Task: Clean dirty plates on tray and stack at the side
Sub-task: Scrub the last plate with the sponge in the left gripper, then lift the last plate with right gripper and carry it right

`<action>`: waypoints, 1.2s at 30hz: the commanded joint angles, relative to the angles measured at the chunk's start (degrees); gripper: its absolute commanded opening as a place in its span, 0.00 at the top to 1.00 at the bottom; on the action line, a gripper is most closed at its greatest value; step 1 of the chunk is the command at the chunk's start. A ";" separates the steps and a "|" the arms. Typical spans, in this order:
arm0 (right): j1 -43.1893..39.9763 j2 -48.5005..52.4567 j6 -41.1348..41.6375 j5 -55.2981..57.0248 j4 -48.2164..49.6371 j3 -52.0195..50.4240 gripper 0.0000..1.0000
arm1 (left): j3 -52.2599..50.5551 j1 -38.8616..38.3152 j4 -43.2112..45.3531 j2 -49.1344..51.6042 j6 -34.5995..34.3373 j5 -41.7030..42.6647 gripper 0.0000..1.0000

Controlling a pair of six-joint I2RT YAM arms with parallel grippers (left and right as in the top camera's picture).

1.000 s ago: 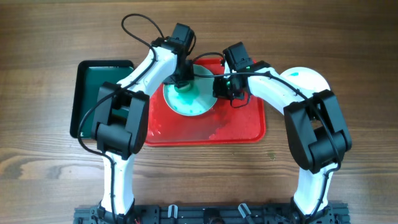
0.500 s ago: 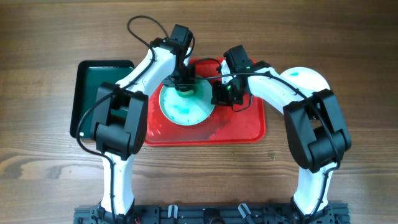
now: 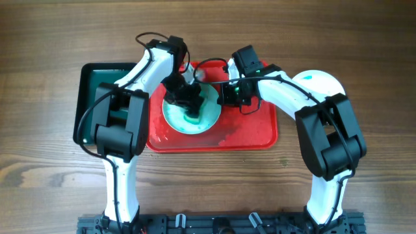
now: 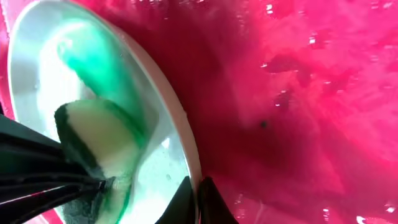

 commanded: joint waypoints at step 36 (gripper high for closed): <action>22.32 -26.69 1.97 101.72 -19.85 0.57 0.96 | 17.31 5.46 -3.45 -2.47 -32.30 -26.47 0.96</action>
